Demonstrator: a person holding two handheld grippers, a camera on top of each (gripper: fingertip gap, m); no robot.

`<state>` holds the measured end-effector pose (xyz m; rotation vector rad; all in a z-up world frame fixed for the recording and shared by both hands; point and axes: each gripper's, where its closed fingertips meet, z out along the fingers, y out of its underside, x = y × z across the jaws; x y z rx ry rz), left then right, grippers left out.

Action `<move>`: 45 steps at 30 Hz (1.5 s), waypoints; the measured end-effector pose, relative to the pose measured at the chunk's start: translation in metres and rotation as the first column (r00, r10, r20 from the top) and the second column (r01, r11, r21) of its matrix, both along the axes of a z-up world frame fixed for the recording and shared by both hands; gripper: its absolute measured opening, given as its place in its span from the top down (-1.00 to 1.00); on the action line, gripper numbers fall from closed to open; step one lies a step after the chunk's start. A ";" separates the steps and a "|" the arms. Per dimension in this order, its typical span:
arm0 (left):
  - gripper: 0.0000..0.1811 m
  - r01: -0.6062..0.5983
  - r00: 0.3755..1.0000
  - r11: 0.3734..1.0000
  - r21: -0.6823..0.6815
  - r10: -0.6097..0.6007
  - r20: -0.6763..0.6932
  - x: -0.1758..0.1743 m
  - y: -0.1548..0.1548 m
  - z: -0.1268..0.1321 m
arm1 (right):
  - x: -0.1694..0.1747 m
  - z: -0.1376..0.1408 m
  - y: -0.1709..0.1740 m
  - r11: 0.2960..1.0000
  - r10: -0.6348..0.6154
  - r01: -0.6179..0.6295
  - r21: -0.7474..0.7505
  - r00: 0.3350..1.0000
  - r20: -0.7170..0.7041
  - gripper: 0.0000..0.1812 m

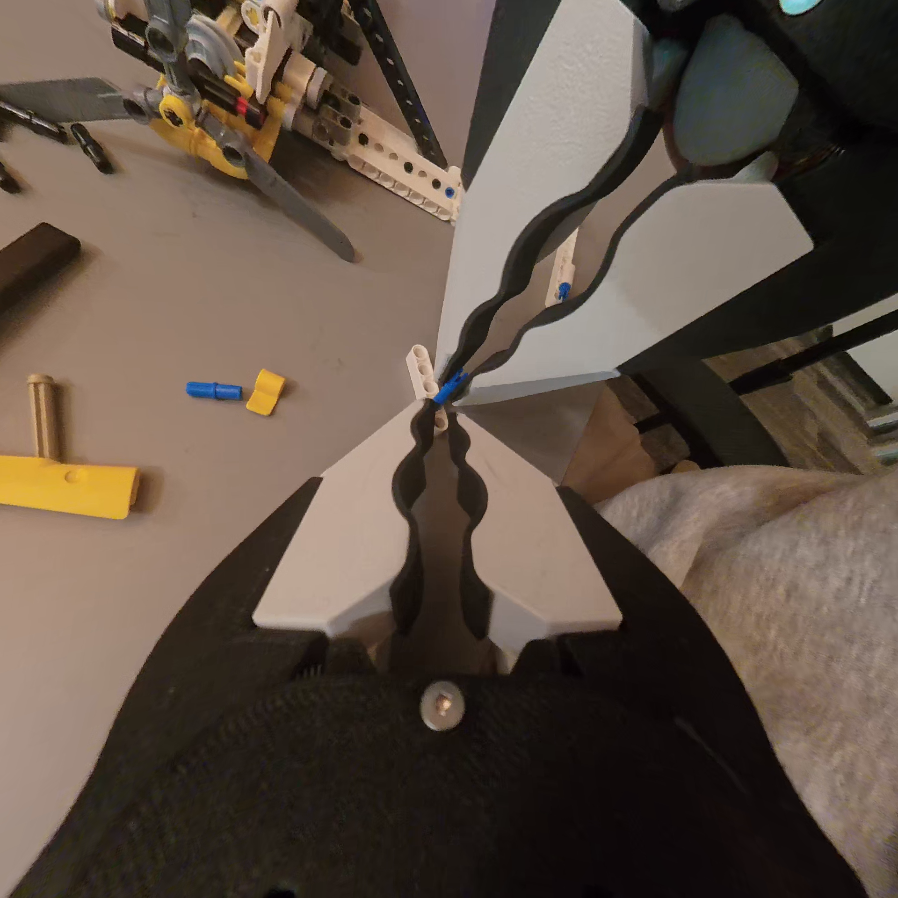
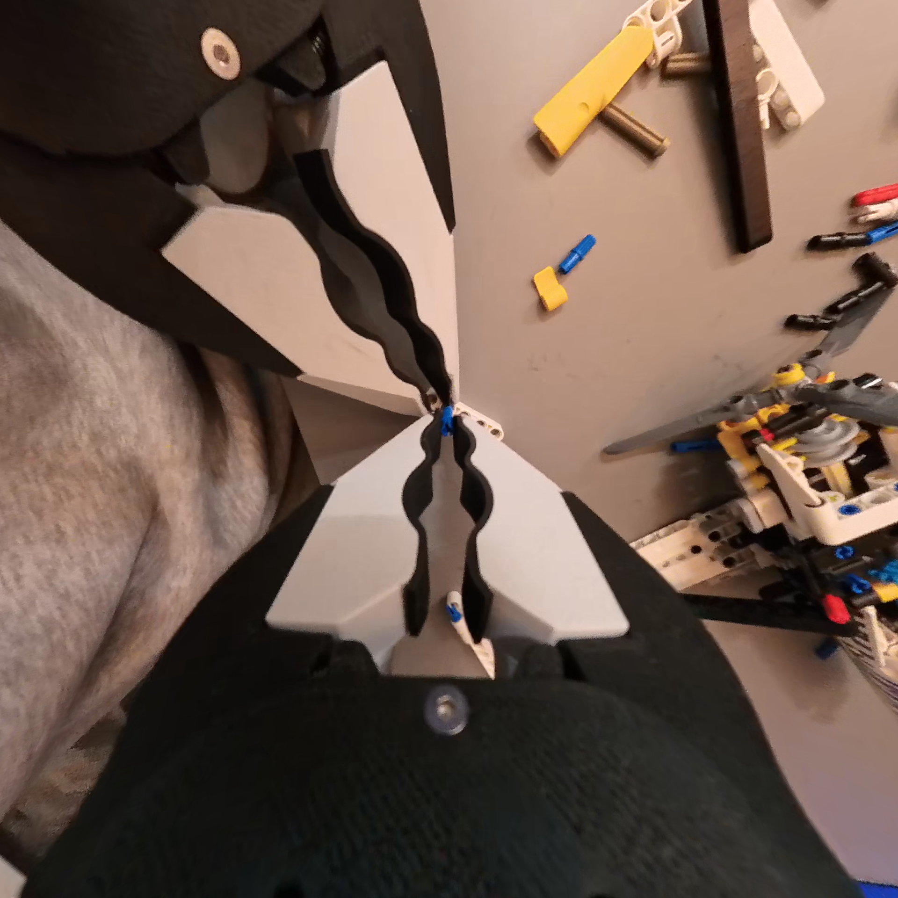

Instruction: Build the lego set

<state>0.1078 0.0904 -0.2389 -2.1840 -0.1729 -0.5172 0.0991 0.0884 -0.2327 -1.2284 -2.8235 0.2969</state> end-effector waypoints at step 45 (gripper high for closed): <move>1.00 -0.029 0.999 1.000 -0.004 0.029 0.038 -0.005 -0.005 0.000 | -0.006 -0.008 -0.001 0.991 0.132 -0.131 0.033 0.991 -0.018 0.97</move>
